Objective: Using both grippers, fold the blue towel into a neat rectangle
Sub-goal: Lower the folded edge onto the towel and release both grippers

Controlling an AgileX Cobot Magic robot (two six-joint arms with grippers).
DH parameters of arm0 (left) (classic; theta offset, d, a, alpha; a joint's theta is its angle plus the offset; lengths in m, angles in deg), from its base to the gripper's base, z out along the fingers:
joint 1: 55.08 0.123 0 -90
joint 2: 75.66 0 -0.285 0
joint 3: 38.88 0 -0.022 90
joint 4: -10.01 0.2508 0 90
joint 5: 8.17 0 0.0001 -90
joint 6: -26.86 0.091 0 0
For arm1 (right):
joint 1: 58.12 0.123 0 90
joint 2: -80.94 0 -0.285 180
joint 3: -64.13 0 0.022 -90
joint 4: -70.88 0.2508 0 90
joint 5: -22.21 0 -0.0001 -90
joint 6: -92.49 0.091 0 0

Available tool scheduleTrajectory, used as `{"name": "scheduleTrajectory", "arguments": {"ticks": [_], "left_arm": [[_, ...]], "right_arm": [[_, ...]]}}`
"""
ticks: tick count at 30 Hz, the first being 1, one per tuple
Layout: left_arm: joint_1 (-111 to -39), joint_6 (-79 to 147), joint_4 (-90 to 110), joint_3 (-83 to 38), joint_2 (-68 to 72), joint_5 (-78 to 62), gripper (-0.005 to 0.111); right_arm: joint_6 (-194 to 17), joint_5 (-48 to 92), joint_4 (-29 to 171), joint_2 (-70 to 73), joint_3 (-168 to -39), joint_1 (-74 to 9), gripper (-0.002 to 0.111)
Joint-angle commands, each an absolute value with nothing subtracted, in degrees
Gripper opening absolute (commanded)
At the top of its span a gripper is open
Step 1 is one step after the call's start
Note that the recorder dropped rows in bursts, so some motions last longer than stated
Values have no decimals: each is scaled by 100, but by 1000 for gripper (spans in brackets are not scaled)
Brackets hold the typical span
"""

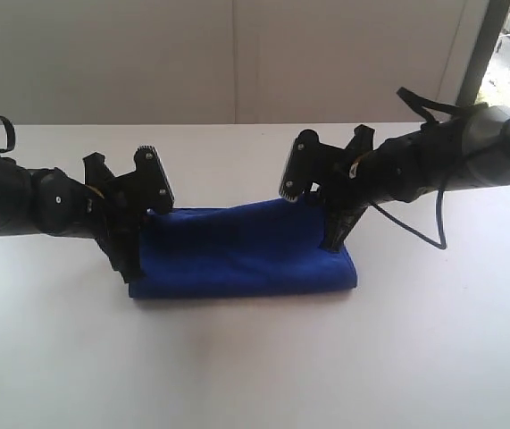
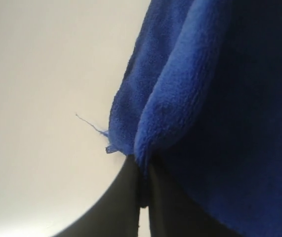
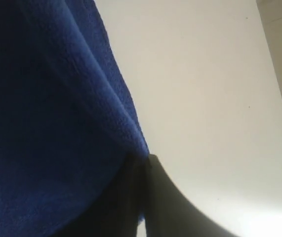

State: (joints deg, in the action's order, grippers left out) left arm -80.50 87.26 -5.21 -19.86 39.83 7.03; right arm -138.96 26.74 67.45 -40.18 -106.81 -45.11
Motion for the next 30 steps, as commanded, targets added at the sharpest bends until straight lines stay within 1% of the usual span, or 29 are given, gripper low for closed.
{"name": "scheduleTrajectory", "arguments": {"ticks": [1, 9, 16, 24, 25, 27, 29, 30], "left_arm": [[-8037, 8725, -537, -2163, 4017, 717, 0], [-8037, 8725, -537, -2508, 4425, 706, 0], [-8037, 8725, -537, -2508, 4585, 1310, 0], [-8037, 8707, -547, -2508, 4918, 1649, 0], [-8037, 8707, -547, -2508, 4943, 1734, 2], [-8037, 8707, -547, -2508, 4955, 1749, 11], [-8037, 8707, -547, -2508, 4955, 1795, 22], [-8037, 8707, -547, -2508, 4955, 1837, 33]], "right_arm": [[-13809, 2675, 6744, -4139, -10800, -4564, 0], [-13710, 2544, 6744, -4209, -10800, -4584, 0], [-13627, 2275, 6744, -4425, -10800, -4679, 0], [-13627, 2189, 6744, -4628, -10800, -4679, 0], [-13616, 2150, 6744, -4628, -10800, -4679, 1], [-13616, 2128, 6744, -4628, -10800, -4679, 7], [-13616, 2111, 6744, -4628, -10800, -4679, 18], [-13616, 2084, 6744, -4628, -10800, -4679, 26]]}}
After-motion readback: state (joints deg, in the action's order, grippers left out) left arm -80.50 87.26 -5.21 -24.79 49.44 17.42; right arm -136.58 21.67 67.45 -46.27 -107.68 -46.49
